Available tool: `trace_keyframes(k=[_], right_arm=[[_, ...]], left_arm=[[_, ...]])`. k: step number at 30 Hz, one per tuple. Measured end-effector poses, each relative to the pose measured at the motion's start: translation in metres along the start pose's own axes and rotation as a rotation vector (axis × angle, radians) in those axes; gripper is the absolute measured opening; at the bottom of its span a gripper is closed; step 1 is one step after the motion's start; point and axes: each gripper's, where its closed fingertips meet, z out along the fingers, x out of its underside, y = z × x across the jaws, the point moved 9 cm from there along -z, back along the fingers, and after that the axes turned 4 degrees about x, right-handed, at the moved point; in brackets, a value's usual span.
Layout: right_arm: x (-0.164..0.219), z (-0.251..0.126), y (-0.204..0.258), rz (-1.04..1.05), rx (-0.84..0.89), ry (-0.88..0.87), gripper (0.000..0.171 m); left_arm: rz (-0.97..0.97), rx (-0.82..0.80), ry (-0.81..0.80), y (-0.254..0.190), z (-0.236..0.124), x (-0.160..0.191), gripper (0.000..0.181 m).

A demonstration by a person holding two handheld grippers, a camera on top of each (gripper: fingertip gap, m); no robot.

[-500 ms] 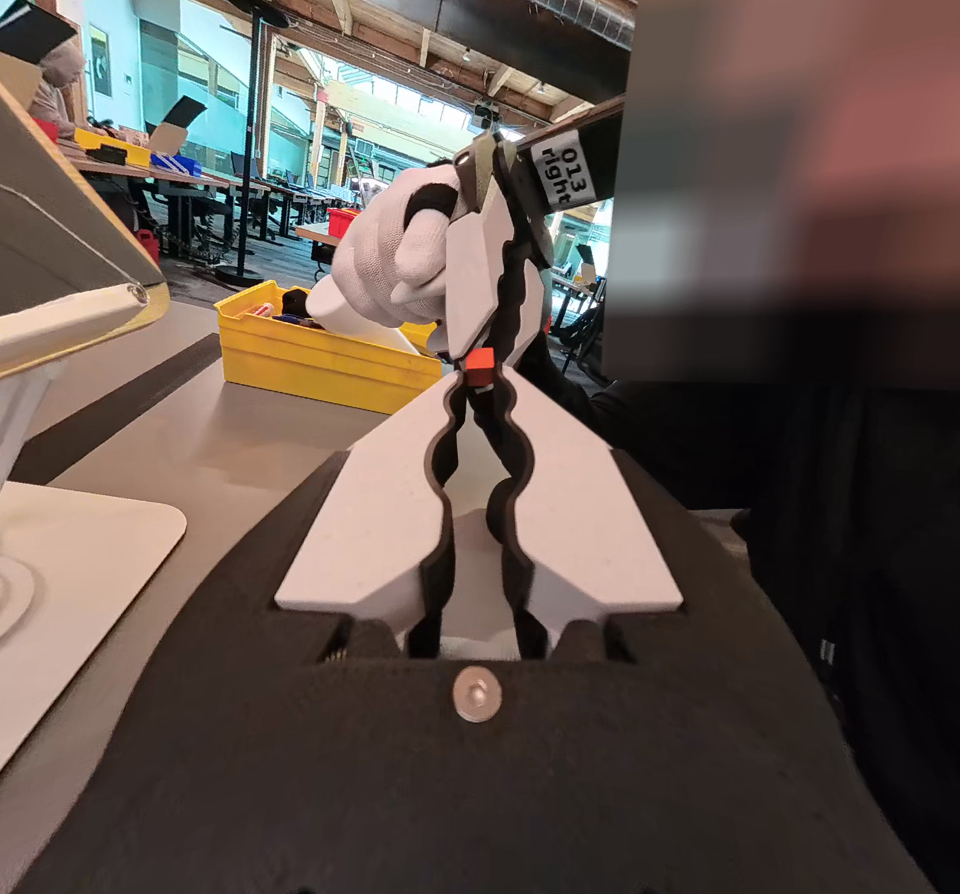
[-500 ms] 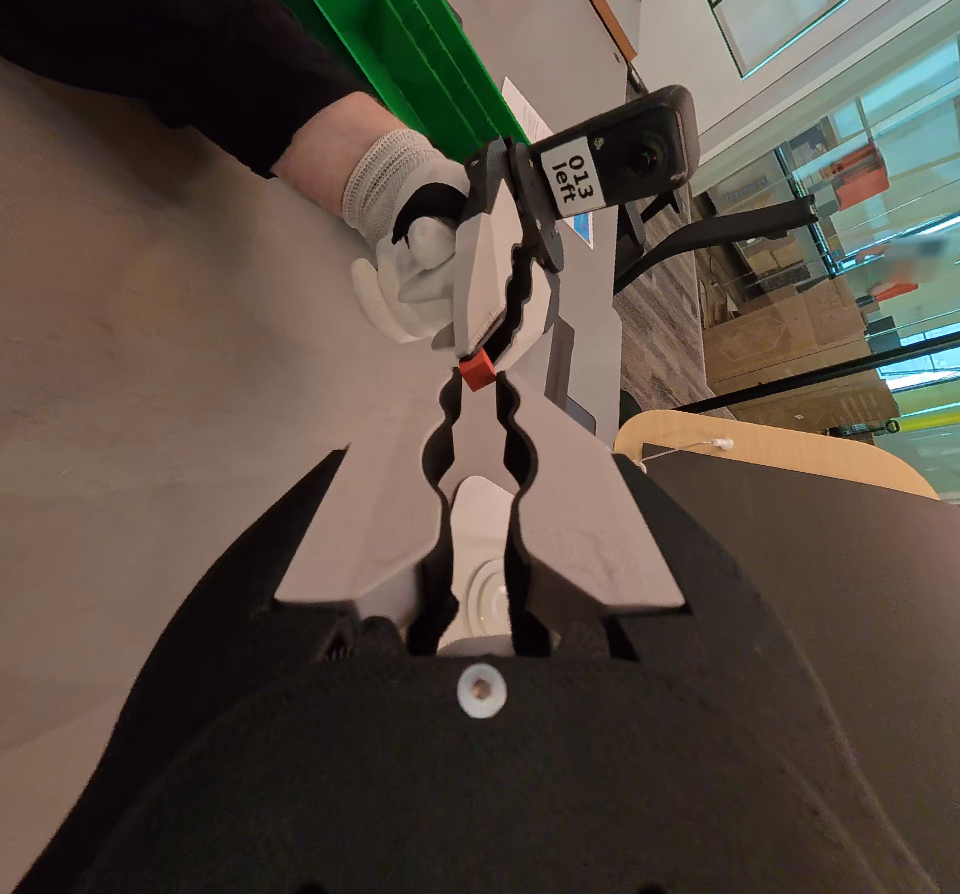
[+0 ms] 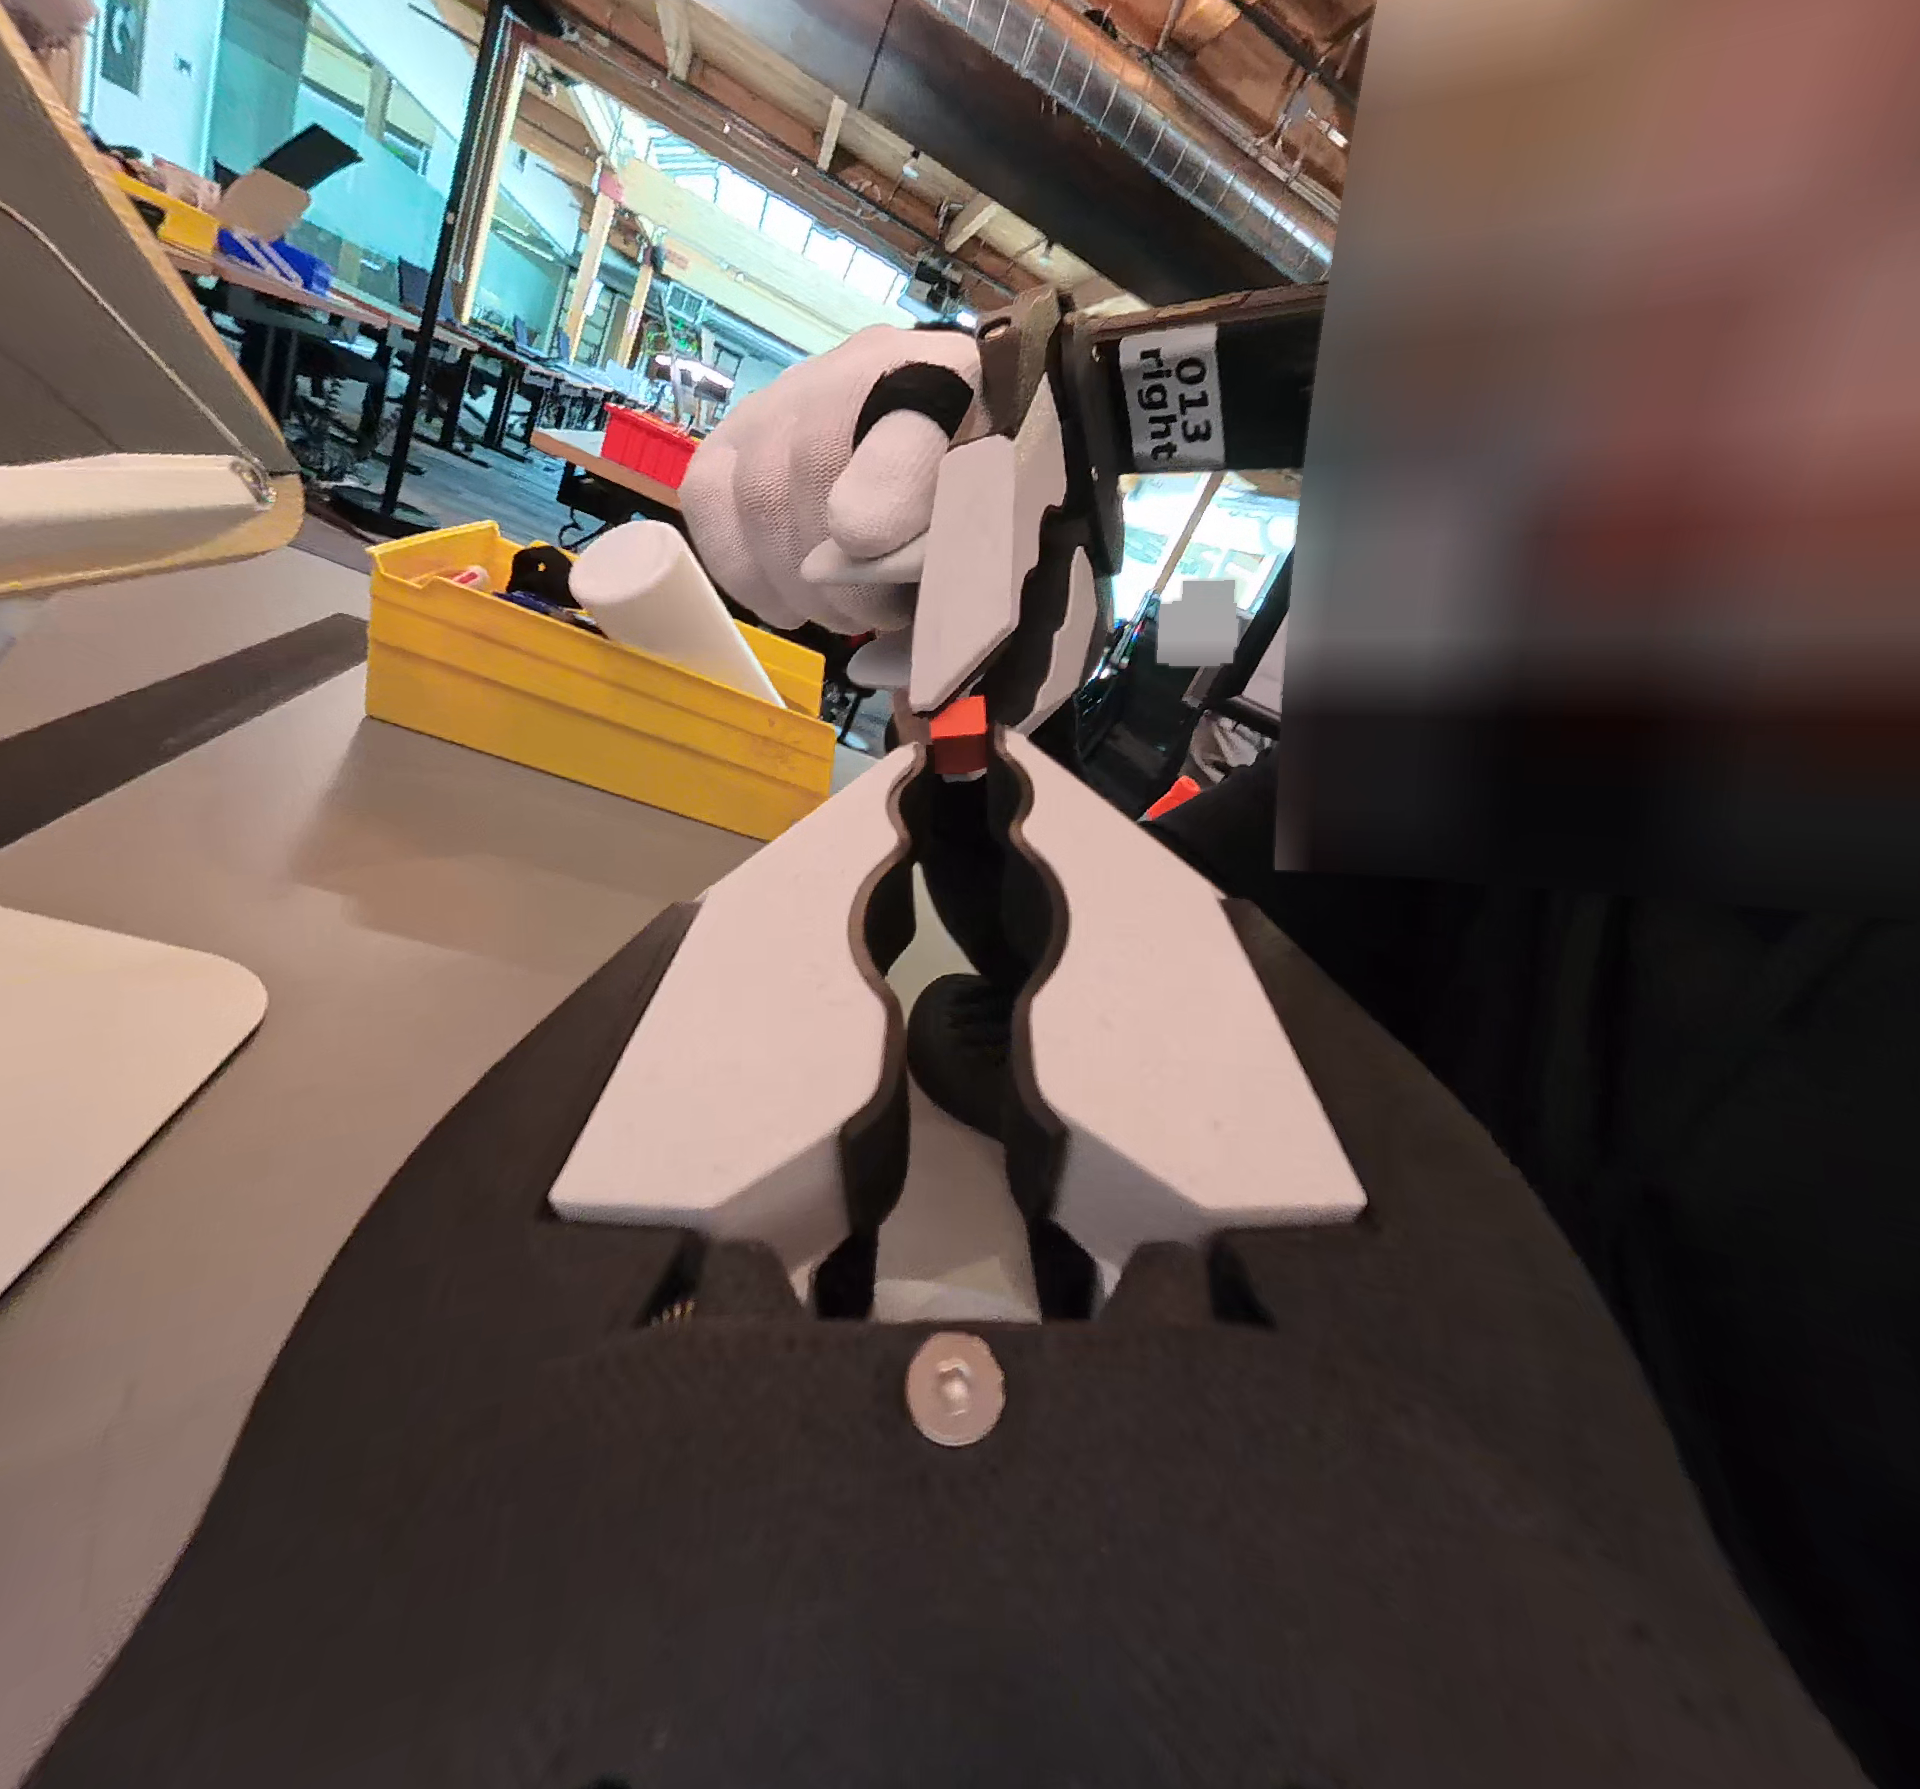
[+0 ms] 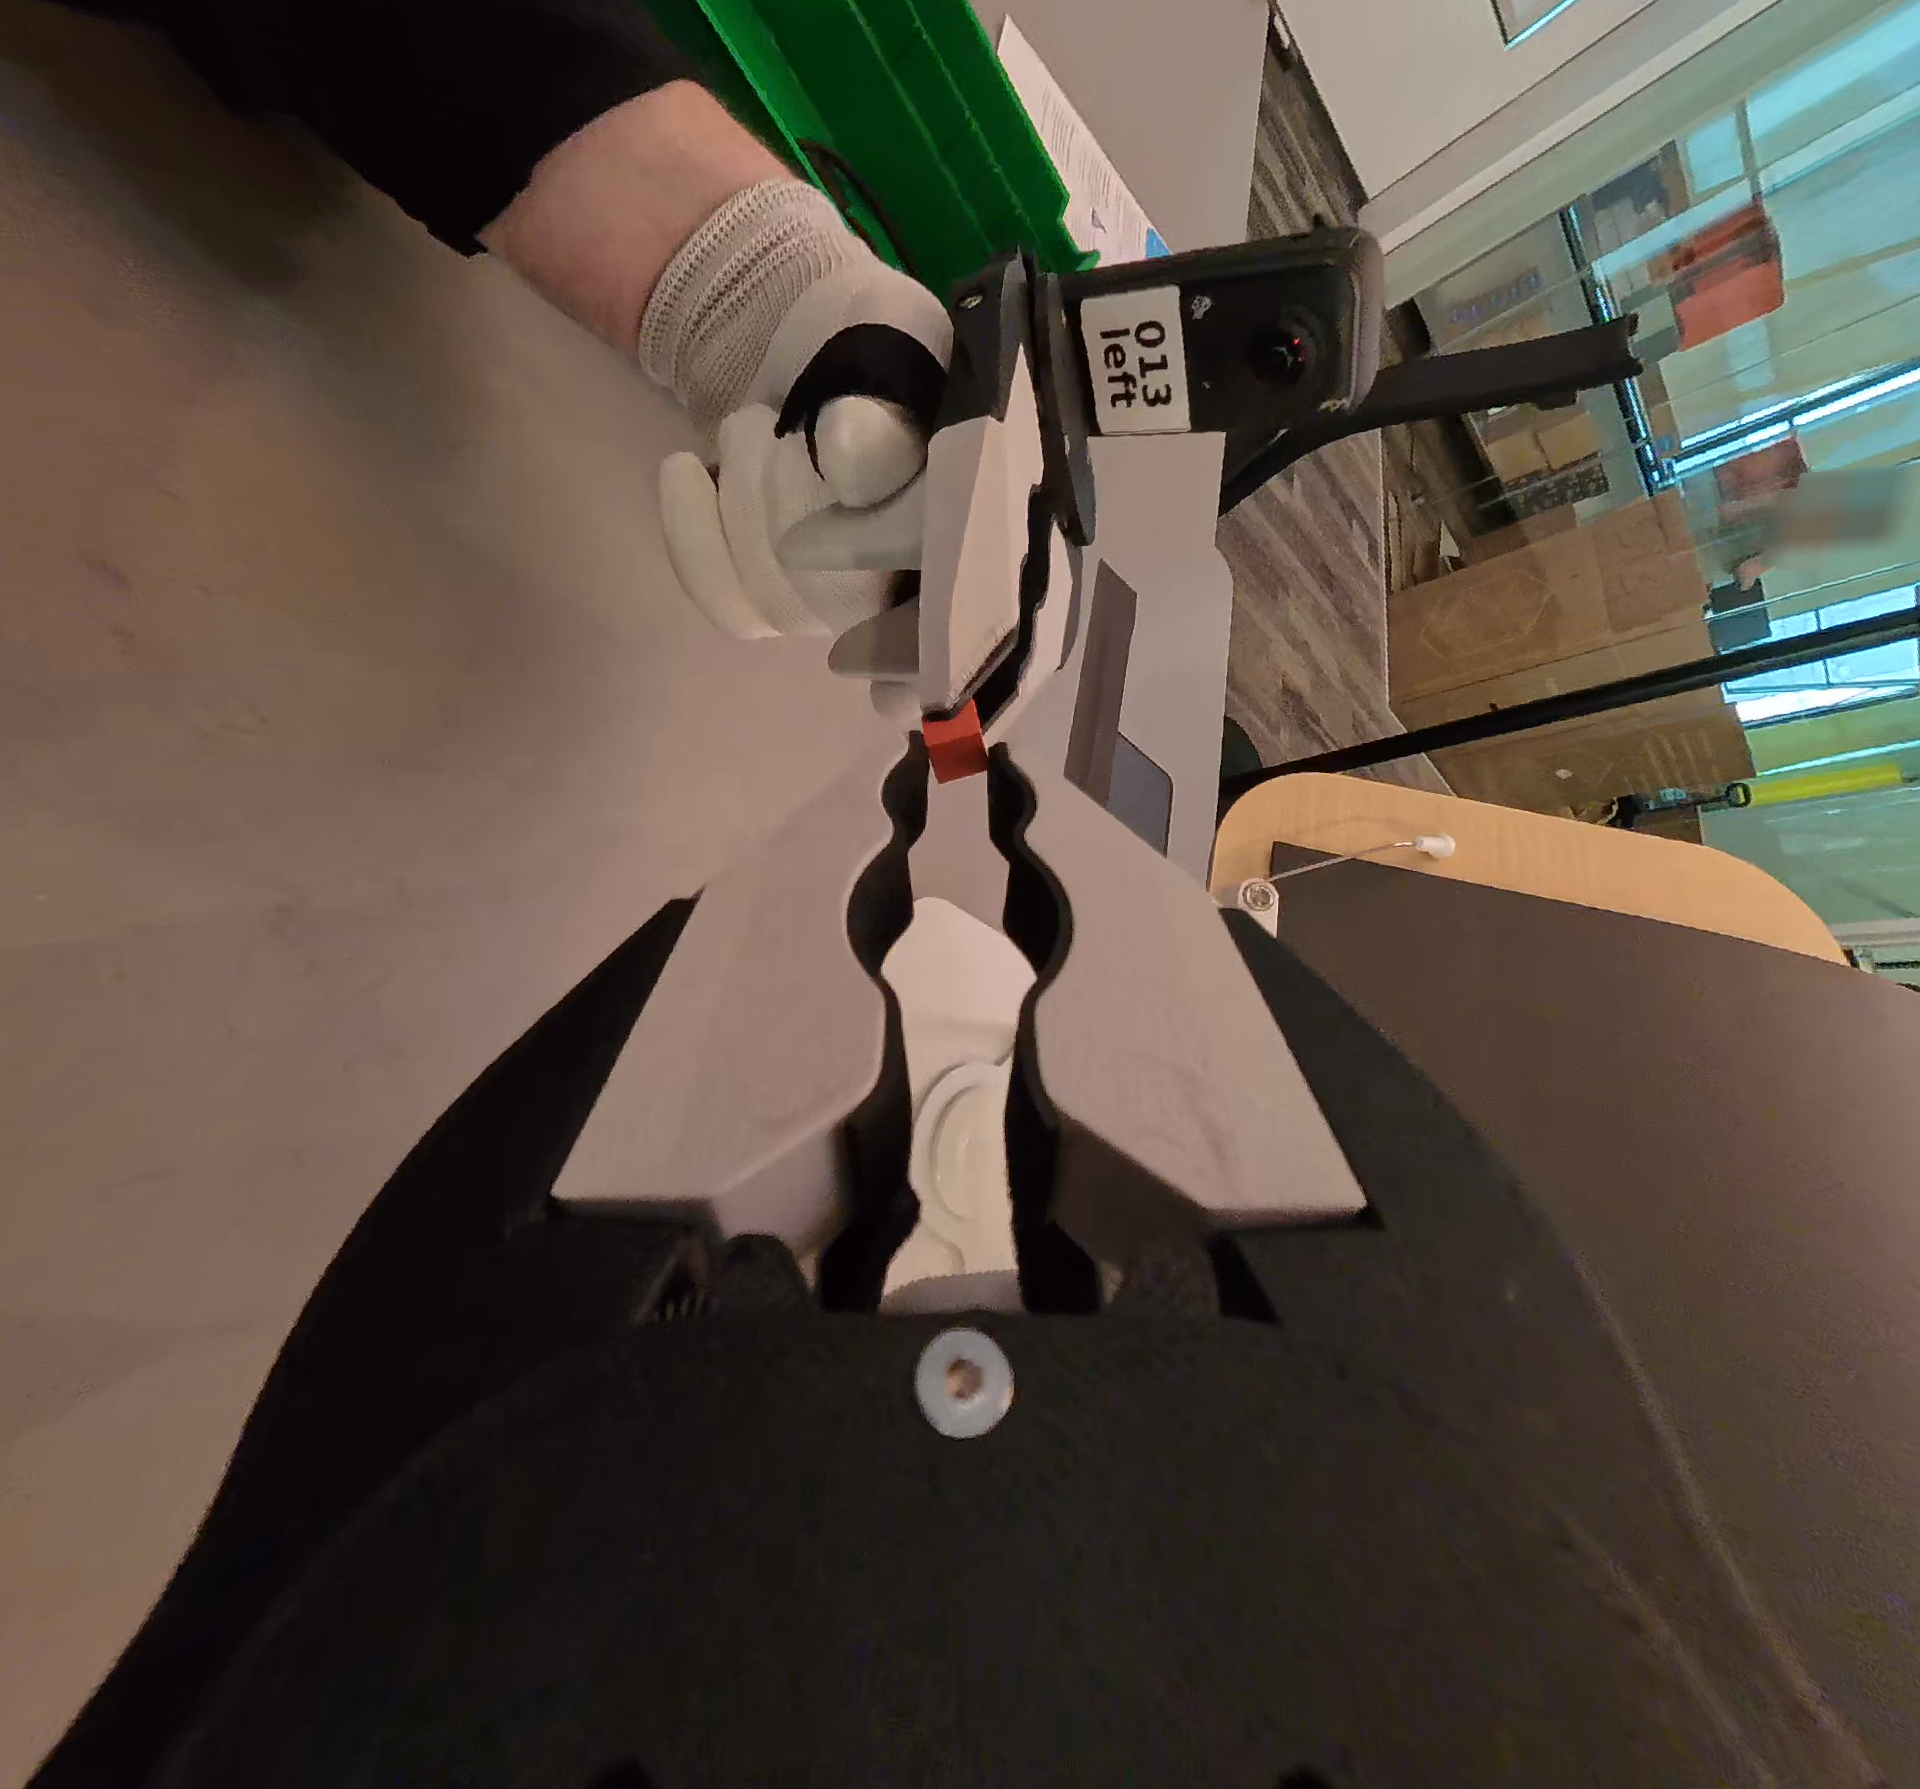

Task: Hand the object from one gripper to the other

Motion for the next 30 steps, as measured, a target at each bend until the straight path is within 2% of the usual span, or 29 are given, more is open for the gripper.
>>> trace_keyframes(k=[6, 10, 14, 18, 21, 26, 30], right_arm=[[0.008, 0.001, -0.005, 0.061, -0.002, -0.02, 0.008], [0.015, -0.001, -0.008, 0.1, 0.009, -0.023, 0.008], [0.025, -0.003, -0.016, 0.144, 0.06, -0.01, 0.008], [0.03, -0.001, -0.028, 0.219, 0.135, -0.09, 0.008], [0.03, 0.005, -0.037, 0.351, 0.149, -0.239, 0.008], [0.038, 0.022, -0.044, 0.553, 0.103, -0.366, 0.008], [0.037, 0.028, -0.047, 0.658, 0.075, -0.462, 0.008]], left_arm=[[0.029, -0.069, -0.009, 0.0, -0.002, -0.002, 0.01], [0.121, -0.189, -0.03, 0.005, -0.003, -0.01, 0.02], [0.294, -0.351, -0.01, 0.003, -0.004, -0.017, 0.023], [0.516, -0.539, -0.017, -0.001, 0.002, -0.024, 0.026], [0.725, -0.697, -0.002, -0.007, 0.003, -0.027, 0.029], [1.182, -0.967, 0.173, -0.015, 0.012, -0.022, 0.033], [1.395, -1.155, 0.254, -0.012, 0.019, -0.018, 0.036]])
